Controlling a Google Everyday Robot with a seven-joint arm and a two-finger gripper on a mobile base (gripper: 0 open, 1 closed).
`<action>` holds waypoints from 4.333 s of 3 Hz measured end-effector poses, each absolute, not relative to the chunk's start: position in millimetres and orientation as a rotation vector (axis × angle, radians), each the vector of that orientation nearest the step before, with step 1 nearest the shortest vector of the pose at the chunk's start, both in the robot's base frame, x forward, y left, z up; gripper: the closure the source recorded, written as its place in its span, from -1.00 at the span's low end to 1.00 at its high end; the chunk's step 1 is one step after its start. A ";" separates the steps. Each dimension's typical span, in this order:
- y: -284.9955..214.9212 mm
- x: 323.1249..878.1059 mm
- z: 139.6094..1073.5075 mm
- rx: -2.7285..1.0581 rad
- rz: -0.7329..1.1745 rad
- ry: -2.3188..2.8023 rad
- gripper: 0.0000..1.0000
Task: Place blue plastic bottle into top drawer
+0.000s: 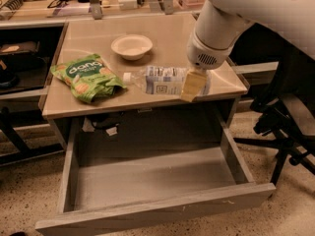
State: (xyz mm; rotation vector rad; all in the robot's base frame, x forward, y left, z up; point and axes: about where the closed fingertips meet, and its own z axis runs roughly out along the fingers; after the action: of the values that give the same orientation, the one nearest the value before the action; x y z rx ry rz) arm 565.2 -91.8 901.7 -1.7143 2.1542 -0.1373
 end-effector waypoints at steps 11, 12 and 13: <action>-51.8 473.4 591.1 -1.486 0.496 2.580 0.62; -51.8 473.4 591.1 -1.486 0.496 2.580 0.16; -51.8 473.4 591.0 -1.486 0.496 2.580 -0.31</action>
Offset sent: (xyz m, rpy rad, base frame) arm -0.0713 0.0204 -0.1381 0.0811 0.1992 -0.0474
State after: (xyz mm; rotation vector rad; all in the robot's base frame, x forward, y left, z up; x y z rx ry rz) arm 473.4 -51.8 591.0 -1.4862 2.5797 0.4955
